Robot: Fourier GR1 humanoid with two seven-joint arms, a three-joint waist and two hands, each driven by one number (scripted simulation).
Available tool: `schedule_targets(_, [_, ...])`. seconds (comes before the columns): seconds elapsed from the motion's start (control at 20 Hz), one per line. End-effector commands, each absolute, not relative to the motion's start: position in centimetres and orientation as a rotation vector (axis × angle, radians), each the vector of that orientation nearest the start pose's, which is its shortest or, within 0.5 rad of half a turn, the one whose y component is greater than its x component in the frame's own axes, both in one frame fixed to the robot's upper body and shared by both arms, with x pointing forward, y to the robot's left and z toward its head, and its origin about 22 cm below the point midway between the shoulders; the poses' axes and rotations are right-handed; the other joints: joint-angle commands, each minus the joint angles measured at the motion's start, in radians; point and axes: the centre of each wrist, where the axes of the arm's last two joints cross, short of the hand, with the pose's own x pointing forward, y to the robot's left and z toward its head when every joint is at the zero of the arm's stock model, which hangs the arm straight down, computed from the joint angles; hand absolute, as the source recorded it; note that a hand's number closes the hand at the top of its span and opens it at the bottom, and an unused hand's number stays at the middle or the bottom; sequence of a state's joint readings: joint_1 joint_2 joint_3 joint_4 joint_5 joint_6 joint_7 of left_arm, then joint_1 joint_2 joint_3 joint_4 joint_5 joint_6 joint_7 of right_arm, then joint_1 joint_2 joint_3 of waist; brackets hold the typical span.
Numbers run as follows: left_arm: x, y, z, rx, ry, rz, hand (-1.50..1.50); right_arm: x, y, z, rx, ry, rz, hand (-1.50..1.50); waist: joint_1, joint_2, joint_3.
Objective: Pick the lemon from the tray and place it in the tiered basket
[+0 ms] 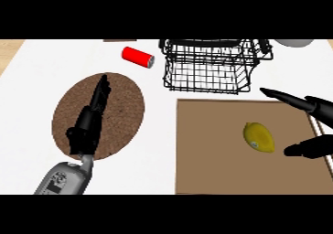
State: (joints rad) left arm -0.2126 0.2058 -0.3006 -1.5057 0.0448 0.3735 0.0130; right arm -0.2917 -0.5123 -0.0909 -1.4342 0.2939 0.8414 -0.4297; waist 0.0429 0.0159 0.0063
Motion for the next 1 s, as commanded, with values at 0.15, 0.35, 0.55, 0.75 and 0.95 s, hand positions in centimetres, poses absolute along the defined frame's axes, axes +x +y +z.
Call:
schedule_targets(0.15, [27.1, 17.7, 3.3, 0.126, -1.684, -0.14, 0.0, 32.2, -35.7, 6.7, 0.374, -1.651, 1.253, -1.5, 0.009, -0.003, -0.001])
schedule_targets(0.35, [27.6, 19.2, 2.6, 0.164, -1.677, -0.129, 0.0, 32.2, -35.6, 4.5, 0.39, -1.651, 1.281, -1.5, -0.006, -0.003, -0.003])
schedule_targets(0.55, [26.8, 19.9, 2.4, 0.163, -1.673, -0.135, 0.0, 32.3, -35.1, 3.0, 0.422, -1.669, 1.274, -1.5, -0.013, -0.008, -0.005])
schedule_targets(0.75, [27.4, 19.0, 2.7, 0.163, -1.665, -0.118, 0.0, 33.2, -34.1, 1.9, 0.441, -1.674, 1.273, -1.5, -0.013, -0.007, -0.004])
schedule_targets(0.95, [28.3, 19.9, 3.6, 0.179, -1.672, -0.116, 0.0, 32.7, -35.4, 0.9, 0.45, -1.701, 1.198, -1.5, -0.026, -0.01, -0.005])
